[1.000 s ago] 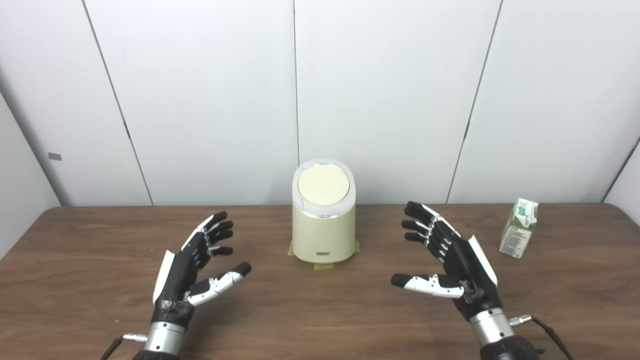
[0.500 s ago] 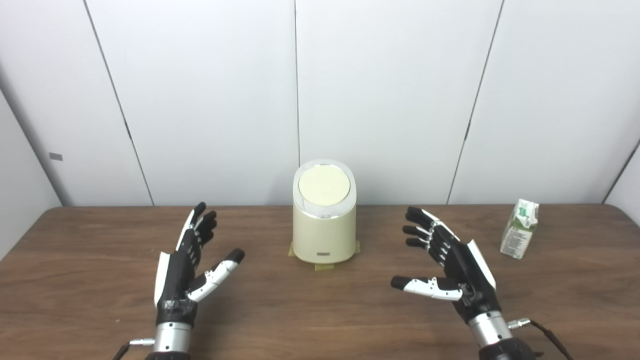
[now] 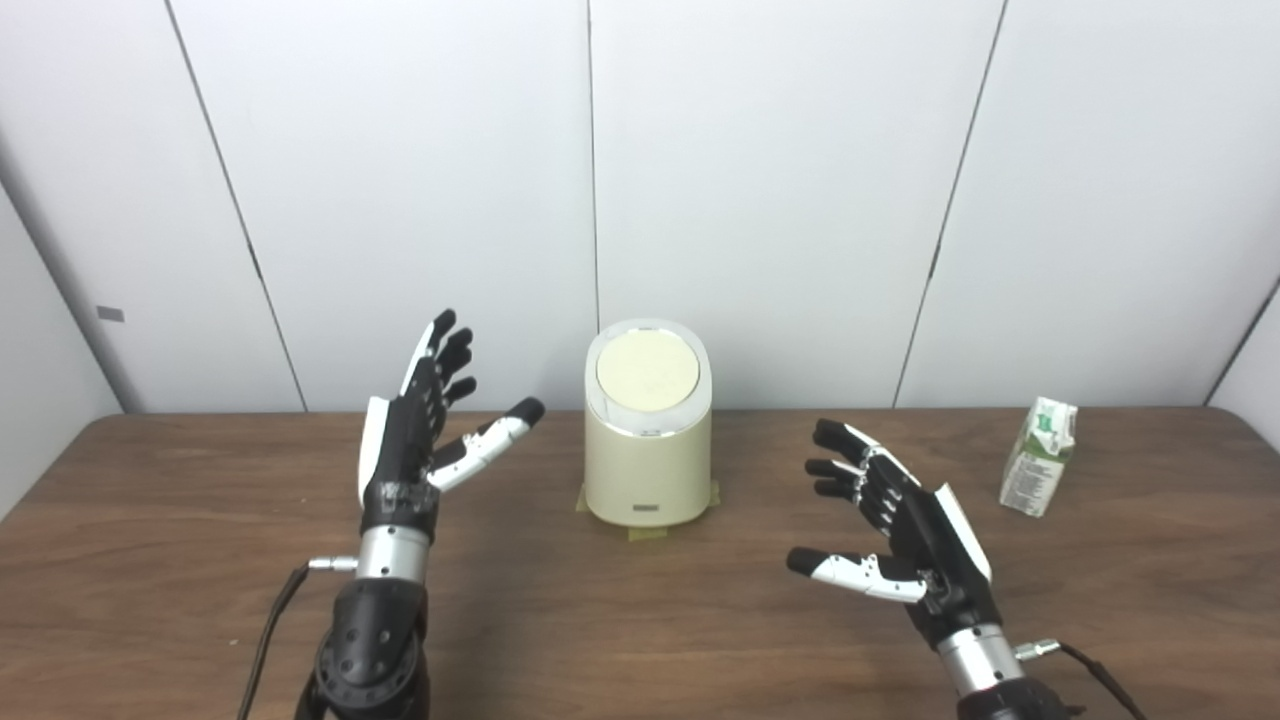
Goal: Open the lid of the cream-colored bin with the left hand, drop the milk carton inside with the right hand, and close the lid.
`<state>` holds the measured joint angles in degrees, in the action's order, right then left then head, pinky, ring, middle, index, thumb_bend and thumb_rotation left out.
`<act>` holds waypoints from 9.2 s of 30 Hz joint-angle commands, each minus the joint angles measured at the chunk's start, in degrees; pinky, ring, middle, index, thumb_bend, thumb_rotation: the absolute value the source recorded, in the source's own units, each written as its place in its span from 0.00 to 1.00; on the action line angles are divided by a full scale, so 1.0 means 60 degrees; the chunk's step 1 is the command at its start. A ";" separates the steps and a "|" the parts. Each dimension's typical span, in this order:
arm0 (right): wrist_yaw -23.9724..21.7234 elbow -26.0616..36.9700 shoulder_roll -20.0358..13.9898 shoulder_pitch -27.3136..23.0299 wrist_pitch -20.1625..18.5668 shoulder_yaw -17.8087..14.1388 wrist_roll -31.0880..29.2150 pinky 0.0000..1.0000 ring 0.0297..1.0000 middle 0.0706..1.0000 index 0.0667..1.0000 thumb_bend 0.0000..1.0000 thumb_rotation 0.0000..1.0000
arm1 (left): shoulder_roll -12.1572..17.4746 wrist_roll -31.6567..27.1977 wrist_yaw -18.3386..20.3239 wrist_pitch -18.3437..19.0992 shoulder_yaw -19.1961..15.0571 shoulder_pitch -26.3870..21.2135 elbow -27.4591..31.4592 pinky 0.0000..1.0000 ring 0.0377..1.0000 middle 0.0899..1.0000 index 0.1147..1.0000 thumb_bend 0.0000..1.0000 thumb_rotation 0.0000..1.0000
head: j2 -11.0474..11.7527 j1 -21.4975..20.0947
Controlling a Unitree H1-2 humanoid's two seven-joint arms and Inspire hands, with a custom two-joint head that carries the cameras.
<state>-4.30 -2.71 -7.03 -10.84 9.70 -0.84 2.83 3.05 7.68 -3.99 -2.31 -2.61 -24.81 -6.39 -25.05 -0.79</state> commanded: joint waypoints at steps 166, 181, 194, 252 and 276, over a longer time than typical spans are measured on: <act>0.0185 0.1213 0.0404 -0.0114 -0.0606 0.0597 0.0477 0.50 0.65 0.82 0.77 0.55 0.29 | 0.0893 0.1812 0.0005 0.2048 0.0160 -0.2921 -0.0142 0.84 0.99 1.00 1.00 0.91 0.39 | -0.0518 -0.0185; 0.0376 0.0802 0.0080 -0.0215 -0.0015 -0.0242 -0.0108 0.58 0.72 0.83 0.80 0.66 0.27 | 0.1201 -0.2117 0.2312 -0.2540 -0.0494 0.1453 -0.0481 0.49 0.60 0.66 0.67 0.63 0.11 | -0.0490 -0.0360; -0.0095 0.0771 -0.2383 -0.0754 -0.0200 -0.1195 0.0073 0.62 0.69 0.82 0.83 0.76 0.23 | 0.1294 -0.2146 0.2236 -0.3653 -0.0442 0.1973 -0.0891 0.48 0.59 0.65 0.68 0.57 0.07 | -0.0154 -0.1873; 0.0219 -0.6334 -0.3732 -0.3429 0.0174 -0.0731 0.0342 0.75 0.83 0.85 0.83 0.84 0.09 | 0.1825 -0.2684 0.2330 -0.1557 -0.0690 0.2351 0.0760 0.40 0.57 0.64 0.65 0.42 0.00 | -0.0116 -0.3605; 0.3312 -0.7150 -0.3579 -0.3652 0.1884 -0.0565 0.1790 0.37 0.39 0.45 0.50 0.51 0.00 | 0.1749 -0.2954 0.2467 -0.1217 -0.0682 0.2395 0.0922 0.39 0.58 0.67 0.67 0.37 0.00 | -0.0245 -0.3534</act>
<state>13.69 -47.83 -27.06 -30.05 18.56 -3.68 13.64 13.30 -9.61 11.08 -8.40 -6.40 -8.78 -2.28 -26.46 -21.97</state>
